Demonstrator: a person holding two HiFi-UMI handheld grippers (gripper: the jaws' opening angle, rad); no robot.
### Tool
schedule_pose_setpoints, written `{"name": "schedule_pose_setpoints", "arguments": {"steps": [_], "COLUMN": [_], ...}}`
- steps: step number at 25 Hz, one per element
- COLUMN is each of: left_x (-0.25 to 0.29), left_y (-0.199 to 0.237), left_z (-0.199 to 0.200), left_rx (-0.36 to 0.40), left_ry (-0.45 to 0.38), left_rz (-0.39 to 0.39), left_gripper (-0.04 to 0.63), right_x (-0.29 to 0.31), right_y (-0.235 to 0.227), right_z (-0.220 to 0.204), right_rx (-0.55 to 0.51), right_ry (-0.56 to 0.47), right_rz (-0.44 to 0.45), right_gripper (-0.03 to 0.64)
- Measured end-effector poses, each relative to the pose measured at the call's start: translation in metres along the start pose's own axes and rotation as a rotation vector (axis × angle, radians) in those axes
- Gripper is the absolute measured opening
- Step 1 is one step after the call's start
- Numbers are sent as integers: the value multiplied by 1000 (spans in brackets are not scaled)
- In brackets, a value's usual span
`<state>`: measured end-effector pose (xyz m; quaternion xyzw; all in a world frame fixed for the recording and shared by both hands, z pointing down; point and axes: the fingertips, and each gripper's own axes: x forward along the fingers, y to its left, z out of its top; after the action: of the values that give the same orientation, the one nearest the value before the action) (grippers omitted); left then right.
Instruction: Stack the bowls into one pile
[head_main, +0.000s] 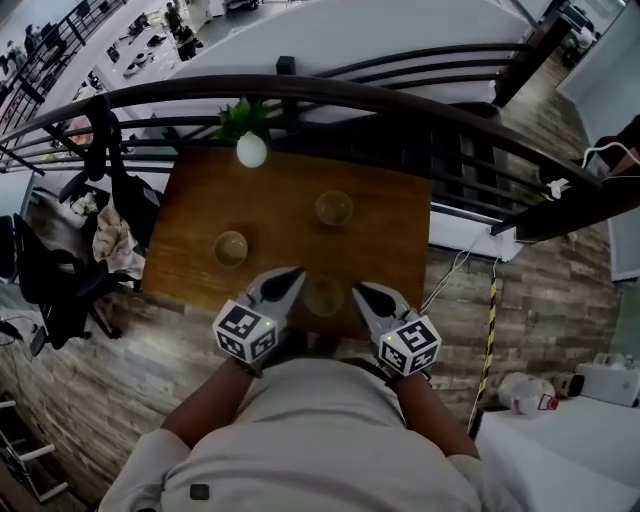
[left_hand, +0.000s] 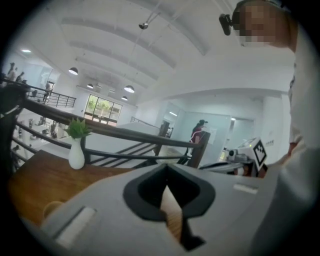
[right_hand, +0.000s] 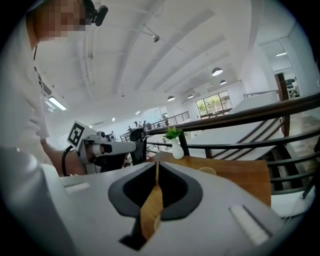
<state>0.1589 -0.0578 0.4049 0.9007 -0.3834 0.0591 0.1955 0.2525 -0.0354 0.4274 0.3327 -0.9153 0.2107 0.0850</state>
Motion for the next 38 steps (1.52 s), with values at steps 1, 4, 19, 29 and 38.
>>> {"name": "schedule_pose_setpoints", "arguments": {"steps": [1,4,19,29,38], "left_x": [1,8,32,36,43], "left_y": [7,26,93,118,127], "left_z": [-6,-28,-144,-198,-228], "left_rx": [-2,8,-68,-103,-127], "left_ry": [18,74,305,408,474], "left_rz": [3,12,15,3,-30], "left_gripper": [5,5,5,5,5], "right_x": [5,19,77,99,107], "right_y": [-4,-15,-59,-81,-95], "right_z": [-4,-17,-121,-187,-240], "right_rx": [8,32,110,210,303], "right_ry": [8,32,236,343,429], "right_rz": [-7,-21,-76,-127,-165], "right_gripper": [23,28,49,71,72]}}
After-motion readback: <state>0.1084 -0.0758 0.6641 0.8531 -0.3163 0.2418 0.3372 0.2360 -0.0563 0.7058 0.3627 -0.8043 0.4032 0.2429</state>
